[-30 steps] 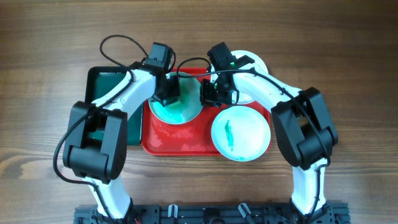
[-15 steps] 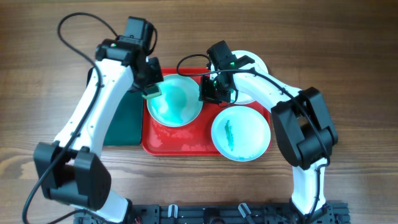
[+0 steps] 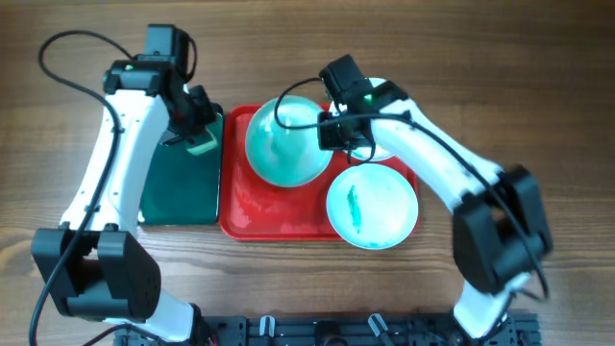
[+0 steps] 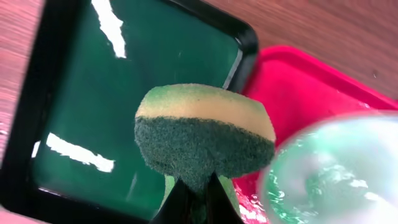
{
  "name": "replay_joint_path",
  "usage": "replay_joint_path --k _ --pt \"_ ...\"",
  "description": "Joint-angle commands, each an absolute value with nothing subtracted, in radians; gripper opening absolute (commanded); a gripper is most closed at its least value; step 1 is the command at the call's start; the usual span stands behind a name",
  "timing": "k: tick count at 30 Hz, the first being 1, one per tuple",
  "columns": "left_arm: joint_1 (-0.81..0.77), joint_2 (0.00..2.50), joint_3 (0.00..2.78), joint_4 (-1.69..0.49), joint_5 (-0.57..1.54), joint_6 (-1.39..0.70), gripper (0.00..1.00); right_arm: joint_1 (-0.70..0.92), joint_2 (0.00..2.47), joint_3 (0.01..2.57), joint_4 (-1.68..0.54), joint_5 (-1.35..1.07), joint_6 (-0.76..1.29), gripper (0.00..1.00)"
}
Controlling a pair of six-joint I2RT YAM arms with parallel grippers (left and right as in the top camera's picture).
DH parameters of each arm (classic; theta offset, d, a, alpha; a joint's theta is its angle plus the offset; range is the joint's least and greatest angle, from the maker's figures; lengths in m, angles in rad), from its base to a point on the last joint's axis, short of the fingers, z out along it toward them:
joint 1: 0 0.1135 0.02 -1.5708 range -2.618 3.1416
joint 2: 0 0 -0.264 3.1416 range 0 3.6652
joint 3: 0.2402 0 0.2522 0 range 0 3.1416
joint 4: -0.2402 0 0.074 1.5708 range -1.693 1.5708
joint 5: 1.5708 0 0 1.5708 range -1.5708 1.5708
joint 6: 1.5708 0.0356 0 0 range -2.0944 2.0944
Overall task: Clean dirty plates on tray and stack at the side
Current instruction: 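Lift the cleaned plate with right gripper and carry it right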
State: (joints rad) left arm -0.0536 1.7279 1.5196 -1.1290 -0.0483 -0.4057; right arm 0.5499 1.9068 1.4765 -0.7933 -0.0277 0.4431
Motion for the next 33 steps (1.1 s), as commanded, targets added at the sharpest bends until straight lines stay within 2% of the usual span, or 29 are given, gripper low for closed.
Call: replay_joint_path --k 1,3,11,20,25,30,33 --pt "-0.017 1.723 1.530 -1.126 -0.065 -0.397 0.04 0.670 1.802 1.492 -0.802 0.387 0.341 0.04" --pt "-0.015 1.723 1.529 -1.127 -0.064 -0.397 0.04 0.756 1.796 1.492 -0.815 0.594 0.340 0.04" --pt "-0.015 1.723 1.522 -1.128 -0.064 -0.397 0.04 1.012 1.796 1.492 -0.855 1.138 0.340 0.04" --pt "-0.015 1.723 1.522 -1.128 -0.064 -0.397 0.04 1.095 1.796 1.492 -0.876 1.422 0.340 0.04" --pt "-0.015 1.723 1.522 -1.128 -0.064 -0.397 0.04 1.088 1.795 1.492 -0.879 1.263 0.378 0.04" --pt "-0.015 1.723 1.522 -1.129 -0.034 -0.397 0.04 0.977 1.772 1.492 -0.884 0.828 0.432 0.04" --pt "-0.015 1.723 1.522 -1.131 -0.033 -0.398 0.04 0.792 1.730 1.492 -0.867 0.449 0.378 0.04"
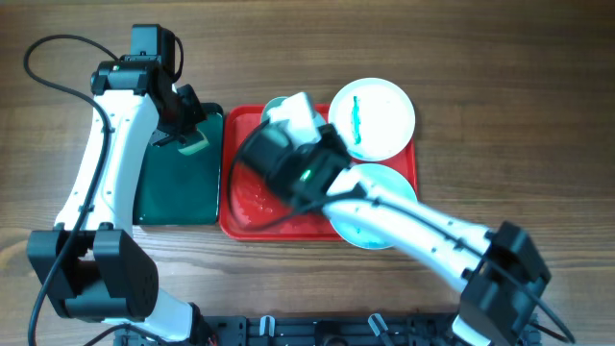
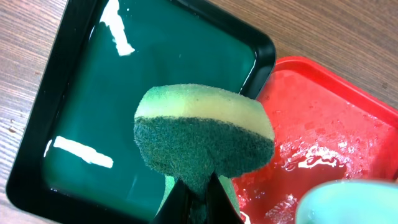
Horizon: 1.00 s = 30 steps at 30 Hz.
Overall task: Clean dirty plates on tray and stack at the side
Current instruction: 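Lift the cleaned plate with right gripper and carry it right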
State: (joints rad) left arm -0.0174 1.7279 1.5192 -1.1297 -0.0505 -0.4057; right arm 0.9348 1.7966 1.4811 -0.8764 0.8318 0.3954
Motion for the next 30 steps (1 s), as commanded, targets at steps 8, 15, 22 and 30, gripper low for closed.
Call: replay_joint_path --k 8,15,22,30 --pt "-0.015 1.723 1.522 -1.132 -0.035 -0.397 0.04 0.128 1.666 1.492 -0.867 -0.258 0.206 0.04" --pt "-0.015 1.723 1.522 -1.142 -0.034 -0.398 0.04 -0.290 1.666 1.439 -0.937 -0.186 0.222 0.04" --pt "-0.015 1.723 1.522 -1.141 -0.034 -0.402 0.04 -0.458 1.666 1.118 -0.759 -0.083 0.297 0.04" --pt "-0.015 1.724 1.522 -1.140 -0.034 -0.401 0.04 -0.458 1.664 0.945 -0.573 -0.091 0.299 0.31"
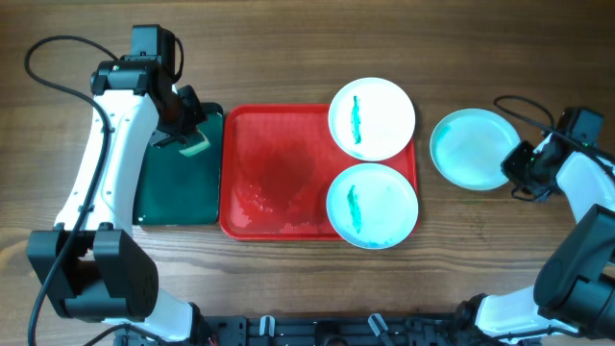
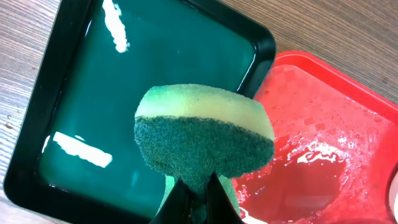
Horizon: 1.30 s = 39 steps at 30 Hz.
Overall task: Clean dirty plates on tray and stack at the side
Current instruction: 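Lift the cleaned plate with right gripper and carry it right, then set the plate down on the table right of the red tray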
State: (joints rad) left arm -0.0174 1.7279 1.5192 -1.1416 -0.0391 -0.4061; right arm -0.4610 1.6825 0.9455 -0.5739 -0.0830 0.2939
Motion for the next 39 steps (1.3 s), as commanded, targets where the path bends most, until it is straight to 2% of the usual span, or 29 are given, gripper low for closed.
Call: replay_joint_path --k 1,4,7,9,15,19,27,32,36,39 --pt "-0.015 1.724 1.522 -1.139 -0.034 -0.401 0.04 -0.458 1.662 0.965 -0.618 -0.128 0.295 0.31" --pt "-0.015 1.724 1.522 -1.139 -0.034 -0.401 0.04 -0.444 1.615 1.047 -0.741 -0.210 0.254 0.32" --pt "-0.015 1.724 1.522 -1.138 -0.034 -0.401 0.04 -0.376 1.515 1.112 -0.850 -0.241 0.228 0.38" --pt "-0.015 1.724 1.522 -1.138 -0.034 -0.401 0.04 -0.284 1.453 1.115 -0.896 -0.274 0.228 0.42" --pt "-0.015 1.724 1.522 -1.138 -0.034 -0.401 0.04 -0.009 1.471 1.062 -0.984 -0.269 0.241 0.42" --pt "-0.015 1.724 1.522 -1.139 -0.034 -0.401 0.04 0.088 1.510 0.985 -0.980 -0.179 0.320 0.41" --pt "-0.015 1.724 1.522 -1.140 -0.034 -0.400 0.04 0.102 1.517 0.870 -0.905 -0.237 0.281 0.32" --pt "-0.015 1.724 1.522 -1.142 -0.034 -0.401 0.04 0.102 1.517 0.810 -0.843 -0.236 0.287 0.30" --pt "-0.015 1.724 1.522 -1.142 -0.034 -0.401 0.04 0.102 1.517 0.804 -0.830 -0.237 0.288 0.19" --pt "-0.015 1.724 1.522 -1.142 -0.034 -0.401 0.04 0.111 1.517 0.804 -0.830 -0.237 0.285 0.15"
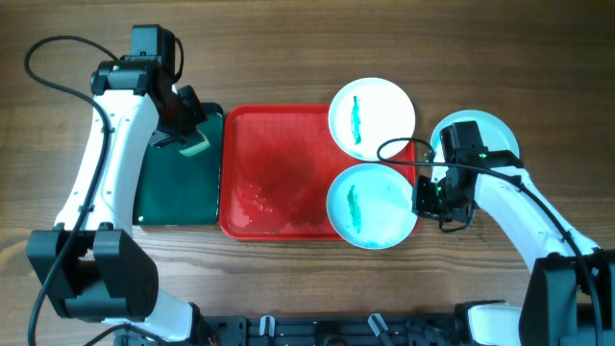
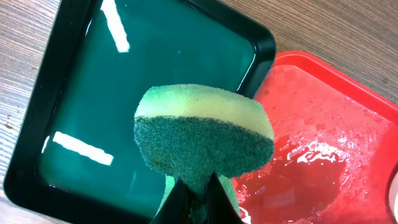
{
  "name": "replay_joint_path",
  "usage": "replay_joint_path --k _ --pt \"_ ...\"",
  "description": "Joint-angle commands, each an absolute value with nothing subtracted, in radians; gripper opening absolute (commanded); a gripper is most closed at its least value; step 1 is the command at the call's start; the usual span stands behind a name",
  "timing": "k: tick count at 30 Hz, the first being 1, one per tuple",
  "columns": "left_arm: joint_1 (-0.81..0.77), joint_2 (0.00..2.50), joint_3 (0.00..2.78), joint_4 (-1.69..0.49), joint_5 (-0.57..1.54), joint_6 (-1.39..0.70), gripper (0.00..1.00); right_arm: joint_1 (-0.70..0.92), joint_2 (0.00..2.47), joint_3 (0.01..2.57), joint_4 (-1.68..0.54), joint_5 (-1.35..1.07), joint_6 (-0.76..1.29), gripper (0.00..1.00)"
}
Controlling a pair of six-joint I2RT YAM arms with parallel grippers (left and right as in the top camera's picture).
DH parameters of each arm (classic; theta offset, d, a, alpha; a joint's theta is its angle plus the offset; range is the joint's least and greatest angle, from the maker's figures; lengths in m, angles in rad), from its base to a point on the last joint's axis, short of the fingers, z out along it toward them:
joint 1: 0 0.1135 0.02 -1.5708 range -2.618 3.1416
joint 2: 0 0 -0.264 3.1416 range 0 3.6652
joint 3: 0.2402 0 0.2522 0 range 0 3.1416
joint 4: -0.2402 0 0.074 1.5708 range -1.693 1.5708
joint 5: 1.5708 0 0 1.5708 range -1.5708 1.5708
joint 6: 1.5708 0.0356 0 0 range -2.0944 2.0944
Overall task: Clean dirty plates on tray and stack at the side
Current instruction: 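Set the plate down on the table right of the red tray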
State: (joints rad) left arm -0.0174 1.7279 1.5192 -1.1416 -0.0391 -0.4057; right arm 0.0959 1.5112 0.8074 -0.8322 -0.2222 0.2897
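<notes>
My left gripper (image 2: 193, 200) is shut on a yellow-and-green sponge (image 2: 204, 134), held over the right side of the green water basin (image 2: 124, 87); overhead, the sponge (image 1: 195, 146) sits by the red tray's (image 1: 274, 168) left rim. Two smeared plates lie on the tray's right side: a white one (image 1: 372, 118) at the back and a teal one (image 1: 372, 205) in front. A clean teal plate (image 1: 498, 130) lies on the table right of the tray. My right gripper (image 1: 428, 197) is at the front teal plate's right rim; its jaws do not show clearly.
The tray's left half is wet and bare red. The right arm crosses over the clean plate. Cables loop near both arms. Wooden table (image 1: 288, 48) runs along the back, and a black rail (image 1: 317, 327) lines the front edge.
My right gripper has moved from the clean plate's right edge, left to the front teal plate's right rim. The left gripper and sponge have not moved.
First my right gripper held a teal plate over the tray's back left, beside the sponge. Then the arm stretched across the tray with it. Then the plate lay on the table right of the tray. Now the right gripper is by the front dirty plate.
</notes>
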Motion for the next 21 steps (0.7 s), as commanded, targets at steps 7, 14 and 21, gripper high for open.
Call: replay_joint_path --k 7,14,21 --pt "-0.015 1.724 1.522 -1.142 -0.034 -0.401 0.04 0.262 1.536 0.804 -0.799 -0.242 0.408 0.04" --pt "-0.015 1.724 1.522 -1.142 -0.034 -0.401 0.04 0.472 1.559 0.965 -0.730 -0.285 0.569 0.04" --pt "-0.015 1.724 1.522 -1.141 -0.034 -0.401 0.04 0.518 1.863 1.222 -0.773 -0.342 0.542 0.04"
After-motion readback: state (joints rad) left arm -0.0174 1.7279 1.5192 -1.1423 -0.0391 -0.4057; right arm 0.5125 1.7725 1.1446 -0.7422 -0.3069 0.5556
